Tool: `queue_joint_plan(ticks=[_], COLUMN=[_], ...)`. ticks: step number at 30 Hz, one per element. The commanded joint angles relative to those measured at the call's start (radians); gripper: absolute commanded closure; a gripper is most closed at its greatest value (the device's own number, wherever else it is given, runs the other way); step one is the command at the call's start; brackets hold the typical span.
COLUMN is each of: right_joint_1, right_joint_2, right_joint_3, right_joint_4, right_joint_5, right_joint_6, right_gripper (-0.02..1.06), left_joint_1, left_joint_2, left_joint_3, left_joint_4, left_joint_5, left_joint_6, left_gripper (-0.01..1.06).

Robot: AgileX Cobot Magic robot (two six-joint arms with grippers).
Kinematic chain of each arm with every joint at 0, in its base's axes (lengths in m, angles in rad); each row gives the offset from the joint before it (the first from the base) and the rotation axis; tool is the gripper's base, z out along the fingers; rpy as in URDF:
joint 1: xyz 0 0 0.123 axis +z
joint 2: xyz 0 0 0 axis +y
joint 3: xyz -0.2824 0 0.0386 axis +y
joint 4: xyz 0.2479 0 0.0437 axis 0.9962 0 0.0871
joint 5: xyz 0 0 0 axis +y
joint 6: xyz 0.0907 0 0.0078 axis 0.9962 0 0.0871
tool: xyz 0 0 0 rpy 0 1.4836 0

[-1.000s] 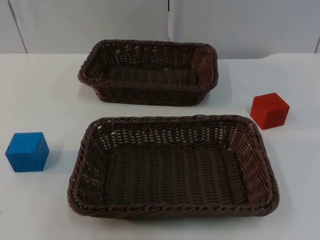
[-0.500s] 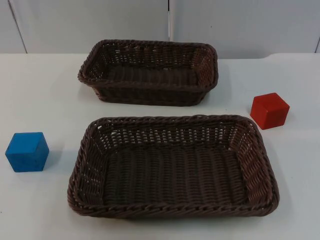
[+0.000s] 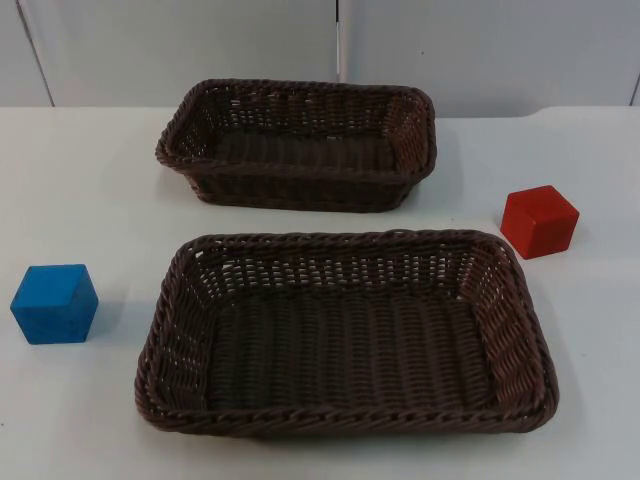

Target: Pick up one cube with the left hand and place it into the upper basket. Pick up one cube with the right hand and place it into the lower basket.

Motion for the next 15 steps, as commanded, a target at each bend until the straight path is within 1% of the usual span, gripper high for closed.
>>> queue_joint_plan(ticks=[1, 2, 3, 7, 9, 13, 15], right_joint_1=[-0.004, -0.004, -0.004, -0.004, -0.004, -0.004, -0.004], right_joint_2=[-0.003, -0.003, -0.003, -0.003, -0.003, -0.003, -0.003], right_joint_3=[0.003, 0.003, 0.003, 0.003, 0.003, 0.003, 0.003], right_joint_4=[-0.002, -0.002, -0.002, -0.002, -0.002, -0.002, -0.002], right_joint_5=[-0.007, -0.007, -0.007, -0.007, -0.007, -0.007, -0.007], right_joint_6=[0.002, 0.002, 0.002, 0.002, 0.002, 0.002, 0.002], right_gripper=[0.00, 0.00, 0.00, 0.00, 0.00, 0.00, 0.00], left_joint_1=[0.003, 0.003, 0.003, 0.003, 0.003, 0.003, 0.003], left_joint_2=[0.022, 0.048, 0.048, 0.118, 0.133, 0.204, 0.226], left_joint_3=[-0.006, -0.006, -0.006, -0.006, -0.008, -0.053, -0.071], left_joint_4=[-0.013, -0.014, -0.014, -0.023, -0.038, -0.127, -0.139], left_joint_5=[-0.038, -0.061, -0.061, -0.111, -0.118, -0.120, -0.122], left_joint_6=[-0.005, 0.001, 0.001, 0.035, 0.053, 0.162, 0.177], left_gripper=[0.00, 0.00, 0.00, 0.00, 0.00, 0.00, 0.00])
